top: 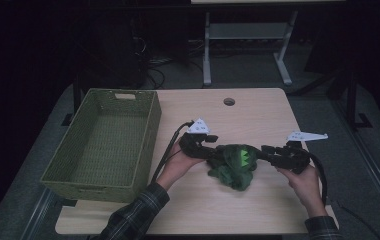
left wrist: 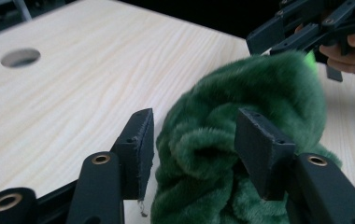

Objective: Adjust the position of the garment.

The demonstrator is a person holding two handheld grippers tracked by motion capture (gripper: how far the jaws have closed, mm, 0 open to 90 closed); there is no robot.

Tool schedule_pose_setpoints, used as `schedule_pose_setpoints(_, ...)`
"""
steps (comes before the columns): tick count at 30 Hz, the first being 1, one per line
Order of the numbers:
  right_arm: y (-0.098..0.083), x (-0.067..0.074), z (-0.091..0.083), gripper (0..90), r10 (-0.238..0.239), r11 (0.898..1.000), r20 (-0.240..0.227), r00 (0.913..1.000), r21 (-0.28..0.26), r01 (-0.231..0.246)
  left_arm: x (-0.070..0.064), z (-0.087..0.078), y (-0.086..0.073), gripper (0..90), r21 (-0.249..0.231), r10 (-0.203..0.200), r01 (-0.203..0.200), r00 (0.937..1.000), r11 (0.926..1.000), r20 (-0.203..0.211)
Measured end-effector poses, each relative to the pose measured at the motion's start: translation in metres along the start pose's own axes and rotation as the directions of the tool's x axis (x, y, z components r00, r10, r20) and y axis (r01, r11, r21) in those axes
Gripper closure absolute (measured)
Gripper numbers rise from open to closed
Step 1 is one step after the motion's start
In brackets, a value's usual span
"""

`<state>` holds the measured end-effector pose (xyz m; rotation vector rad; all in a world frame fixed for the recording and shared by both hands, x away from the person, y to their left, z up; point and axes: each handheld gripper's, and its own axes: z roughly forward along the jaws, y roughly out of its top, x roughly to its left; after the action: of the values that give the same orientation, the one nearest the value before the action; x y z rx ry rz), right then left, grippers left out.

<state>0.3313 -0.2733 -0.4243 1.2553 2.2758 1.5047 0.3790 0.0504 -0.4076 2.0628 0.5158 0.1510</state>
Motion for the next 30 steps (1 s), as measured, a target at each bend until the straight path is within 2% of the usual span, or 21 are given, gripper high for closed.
schedule_pose_setpoints(2,-0.002,-0.002,0.002,64.7,0.016,1.0,-0.006,0.9999,0.025,-0.015,0.001,0.003,-0.002,50.2,0.015,-0.003,0.003,1.0,0.9999,0.006)
schedule_pose_setpoints(6,-0.004,-0.001,0.004,76.0,0.01,0.999,-0.005,0.9999,0.051,-0.009,0.001,0.007,-0.004,59.7,0.046,0.002,-0.003,0.9999,0.999,0.015)
schedule_pose_setpoints(9,-0.004,-0.001,0.004,83.0,0.001,0.999,-0.004,1.0,0.054,-0.001,0.001,0.009,-0.005,76.0,0.075,0.023,-0.024,0.9996,0.9969,0.016)
schedule_pose_setpoints(11,-0.004,0.0,0.003,84.9,-0.005,0.998,-0.006,1.0,0.056,0.005,0.0,0.009,-0.005,87.3,0.077,0.023,-0.024,0.9996,0.9967,0.018)
schedule_pose_setpoints(12,-0.004,0.0,0.003,85.3,-0.009,0.998,-0.003,1.0,0.058,0.009,0.0,0.008,-0.005,89.8,0.073,0.02,-0.021,0.9996,0.9971,0.021)
schedule_pose_setpoints(15,-0.003,0.002,0.001,86.2,-0.013,0.999,-0.002,0.9999,0.05,0.013,-0.001,0.002,-0.003,90.0,0.057,0.029,-0.03,0.9994,0.9979,0.017)
schedule_pose_setpoints(20,0.003,0.006,-0.008,86.3,-0.019,0.999,-0.002,0.9998,0.029,0.019,-0.002,-0.014,0.005,90.0,-0.002,0.032,-0.032,0.9995,0.9995,0.005)
schedule_pose_setpoints(23,0.009,0.01,-0.013,86.2,-0.028,1.0,-0.011,0.9996,0.011,0.028,-0.002,-0.016,0.006,89.8,0.003,0.031,-0.031,0.9995,0.9995,0.004)
schedule_pose_setpoints(26,0.01,0.011,-0.011,86.2,-0.038,0.999,-0.007,0.9993,0.022,0.038,0.003,-0.008,0.005,66.4,-0.004,-0.012,0.012,0.9999,0.9999,-0.006)
schedule_pose_setpoints(28,0.01,0.011,-0.01,86.2,-0.033,0.999,-0.01,0.9994,0.023,0.033,0.006,-0.004,0.004,59.8,-0.013,-0.03,0.03,0.9995,0.9995,-0.012)
schedule_pose_setpoints(30,0.009,0.011,-0.009,86.2,-0.034,0.999,-0.011,0.9994,0.021,0.034,0.008,0.002,0.005,56.2,-0.009,-0.049,0.049,0.9988,0.9988,0.006)
